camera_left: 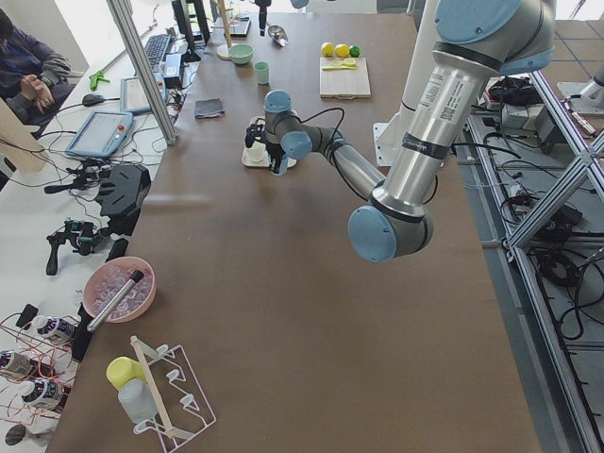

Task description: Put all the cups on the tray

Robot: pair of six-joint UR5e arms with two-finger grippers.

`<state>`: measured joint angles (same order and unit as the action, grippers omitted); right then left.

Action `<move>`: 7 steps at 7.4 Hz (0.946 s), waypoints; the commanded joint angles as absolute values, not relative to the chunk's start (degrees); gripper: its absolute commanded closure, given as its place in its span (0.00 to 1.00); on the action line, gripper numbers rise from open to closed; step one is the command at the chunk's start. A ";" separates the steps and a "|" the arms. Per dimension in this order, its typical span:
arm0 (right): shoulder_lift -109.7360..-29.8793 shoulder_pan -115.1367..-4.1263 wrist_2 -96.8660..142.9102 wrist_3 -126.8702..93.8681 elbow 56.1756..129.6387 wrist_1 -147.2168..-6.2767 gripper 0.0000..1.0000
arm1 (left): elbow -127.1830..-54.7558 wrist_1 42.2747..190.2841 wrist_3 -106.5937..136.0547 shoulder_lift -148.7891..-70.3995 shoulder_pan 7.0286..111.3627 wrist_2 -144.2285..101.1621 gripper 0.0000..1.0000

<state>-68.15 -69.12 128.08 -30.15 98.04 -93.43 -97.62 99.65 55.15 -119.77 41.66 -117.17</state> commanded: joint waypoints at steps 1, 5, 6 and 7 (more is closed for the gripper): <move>-68.20 -69.00 128.14 -30.23 98.17 -93.43 0.00 | -91.52 99.31 61.50 -127.76 36.60 -113.06 1.00; -68.55 -68.47 127.88 -30.32 98.35 -93.43 0.00 | -84.73 107.30 61.26 -128.85 35.42 -111.53 0.64; -68.64 -68.47 127.88 -30.32 98.35 -93.17 0.00 | -84.99 107.31 61.09 -128.93 35.33 -111.62 0.21; -68.82 -68.38 127.88 -30.24 98.26 -92.99 0.00 | -86.99 107.14 60.91 -128.76 35.42 -111.62 0.01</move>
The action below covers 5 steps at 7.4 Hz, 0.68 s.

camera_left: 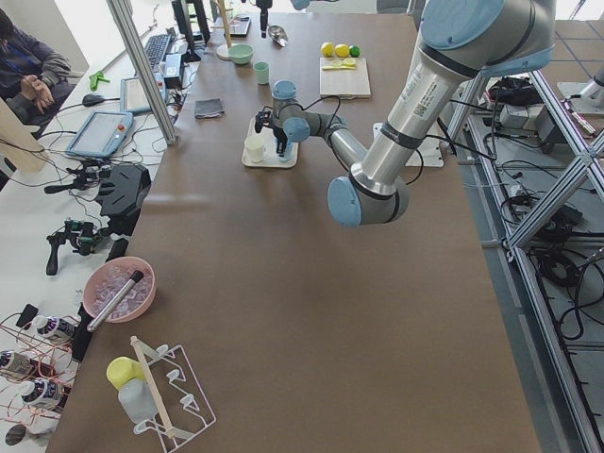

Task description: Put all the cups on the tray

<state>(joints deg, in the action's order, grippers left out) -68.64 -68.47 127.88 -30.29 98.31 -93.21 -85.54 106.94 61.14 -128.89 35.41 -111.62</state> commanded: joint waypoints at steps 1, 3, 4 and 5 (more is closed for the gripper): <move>-68.82 -68.38 127.88 -30.23 98.17 -92.90 0.00 | -89.62 105.49 60.73 -128.67 37.94 -112.40 0.01; -68.73 -65.50 124.13 -30.41 97.39 -92.73 0.00 | -98.91 95.77 49.74 -123.35 49.50 -124.13 0.01; -68.90 -64.52 123.41 -31.02 94.42 -88.90 0.02 | -103.84 91.19 41.04 -118.35 55.05 -127.23 0.01; -68.99 -63.90 123.05 -31.29 89.78 -83.12 0.03 | -105.28 90.36 31.21 -113.43 60.07 -129.09 0.01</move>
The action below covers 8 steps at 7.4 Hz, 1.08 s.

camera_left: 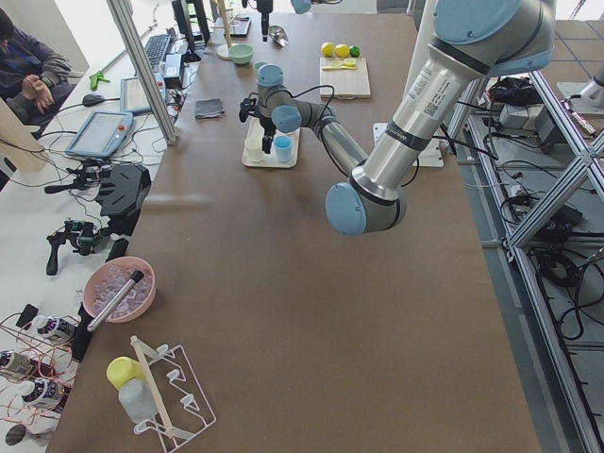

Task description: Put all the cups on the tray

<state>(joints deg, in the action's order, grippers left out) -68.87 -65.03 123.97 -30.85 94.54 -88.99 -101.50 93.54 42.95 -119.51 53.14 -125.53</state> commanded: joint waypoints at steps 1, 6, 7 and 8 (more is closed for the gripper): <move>-69.43 -63.03 122.52 -31.99 85.04 -76.53 0.04 | -104.77 90.44 23.28 -109.55 63.95 -130.16 0.01; -69.26 -58.19 119.27 -37.71 80.34 -70.14 0.70 | -103.80 90.88 16.17 -106.08 66.01 -129.64 0.01; -69.26 -57.92 119.18 -37.71 80.42 -70.14 0.95 | -103.19 91.14 16.17 -106.35 66.01 -129.64 0.01; -69.17 -57.40 119.09 -37.71 80.33 -70.14 1.00 | -102.92 91.14 16.17 -106.52 65.92 -129.64 0.01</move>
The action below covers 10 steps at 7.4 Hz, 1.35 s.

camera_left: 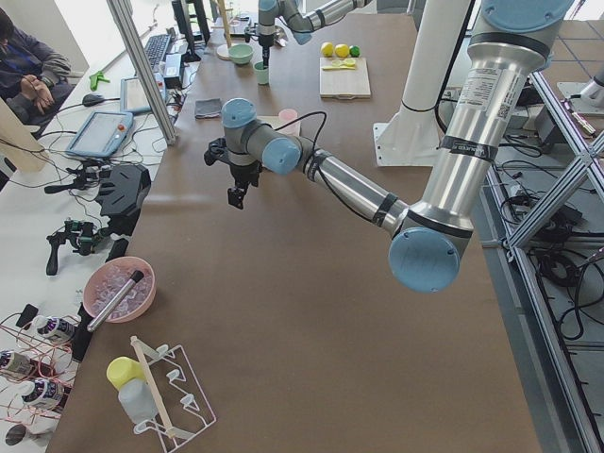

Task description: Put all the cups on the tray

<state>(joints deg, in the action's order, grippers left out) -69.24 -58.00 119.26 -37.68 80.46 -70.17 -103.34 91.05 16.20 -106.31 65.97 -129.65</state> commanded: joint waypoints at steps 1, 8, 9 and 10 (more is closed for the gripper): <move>-68.82 -57.31 119.09 -37.71 80.42 -70.14 1.00 | -102.83 91.23 16.35 -106.61 65.92 -129.64 0.01; -50.22 -40.46 111.11 -74.29 80.95 -72.58 1.00 | -102.39 91.41 16.96 -106.79 65.57 -129.64 0.01; -46.36 -38.86 109.96 -76.79 80.86 -77.47 1.00 | -102.39 91.32 16.96 -106.79 65.48 -129.64 0.01; -45.62 -37.98 108.82 -77.16 80.51 -78.65 0.37 | -102.04 91.41 17.05 -106.96 65.48 -129.73 0.01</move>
